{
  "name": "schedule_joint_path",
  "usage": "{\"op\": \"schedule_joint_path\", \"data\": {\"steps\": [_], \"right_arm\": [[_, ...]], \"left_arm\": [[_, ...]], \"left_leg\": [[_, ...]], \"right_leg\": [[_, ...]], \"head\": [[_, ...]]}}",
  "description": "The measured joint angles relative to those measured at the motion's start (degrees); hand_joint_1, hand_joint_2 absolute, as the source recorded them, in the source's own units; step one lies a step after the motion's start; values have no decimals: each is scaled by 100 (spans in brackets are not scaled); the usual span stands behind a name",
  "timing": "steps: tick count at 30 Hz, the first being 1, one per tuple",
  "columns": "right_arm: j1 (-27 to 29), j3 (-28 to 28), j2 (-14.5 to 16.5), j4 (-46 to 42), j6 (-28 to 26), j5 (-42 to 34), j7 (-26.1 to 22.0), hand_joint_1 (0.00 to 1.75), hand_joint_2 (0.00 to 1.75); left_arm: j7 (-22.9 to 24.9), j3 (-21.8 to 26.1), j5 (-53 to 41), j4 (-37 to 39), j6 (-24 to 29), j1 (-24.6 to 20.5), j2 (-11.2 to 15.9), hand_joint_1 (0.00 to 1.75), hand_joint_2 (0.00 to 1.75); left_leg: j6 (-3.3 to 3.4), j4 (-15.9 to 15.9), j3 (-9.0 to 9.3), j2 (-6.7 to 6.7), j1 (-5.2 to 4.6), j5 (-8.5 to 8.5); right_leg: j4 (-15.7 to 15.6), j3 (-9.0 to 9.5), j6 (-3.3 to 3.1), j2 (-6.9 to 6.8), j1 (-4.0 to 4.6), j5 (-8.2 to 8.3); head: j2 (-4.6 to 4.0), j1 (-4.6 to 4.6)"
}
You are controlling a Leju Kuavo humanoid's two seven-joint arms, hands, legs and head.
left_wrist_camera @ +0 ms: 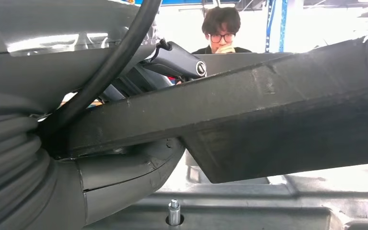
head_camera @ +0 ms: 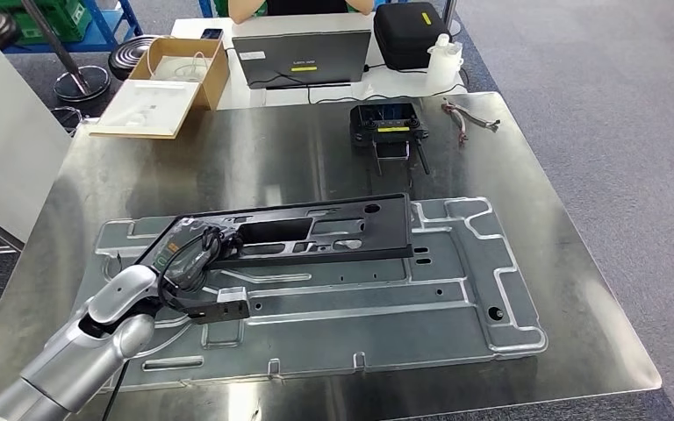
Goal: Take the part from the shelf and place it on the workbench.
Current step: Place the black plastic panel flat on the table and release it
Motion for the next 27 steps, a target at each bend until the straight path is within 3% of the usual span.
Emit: {"op": "schedule_joint_path", "data": {"steps": [1, 17, 21, 27], "right_arm": [[0, 4, -2, 0, -2, 0, 4, 0, 0], [1, 15, -9, 0, -51, -20, 47, 0, 0], [1, 15, -9, 0, -50, -20, 47, 0, 0], [1, 16, -9, 0, -20, -25, 46, 0, 0]], "left_arm": [[-5, 0, -11, 16, 30, 7, -12, 0, 175], [-23, -46, -113, 66, 140, 107, -133, 0, 175], [-23, -46, -101, 66, 126, 107, -133, 0, 0], [-32, -45, -52, 64, 153, 106, -135, 0, 0]], "left_leg": [[0, 0, 2, 0, 0, 0], [0, -1, 10, 1, 5, 0], [0, -1, 15, 1, 5, 0], [0, -1, 19, 1, 5, 0]], "right_leg": [[0, 3, 0, 0, 0, 0], [1, 7, 1, -1, 1, -1], [1, 10, 1, -1, 1, -1], [1, 14, 1, -1, 1, -1]], "head": [[0, 0], [0, 0], [0, 0], [0, 0]]}}
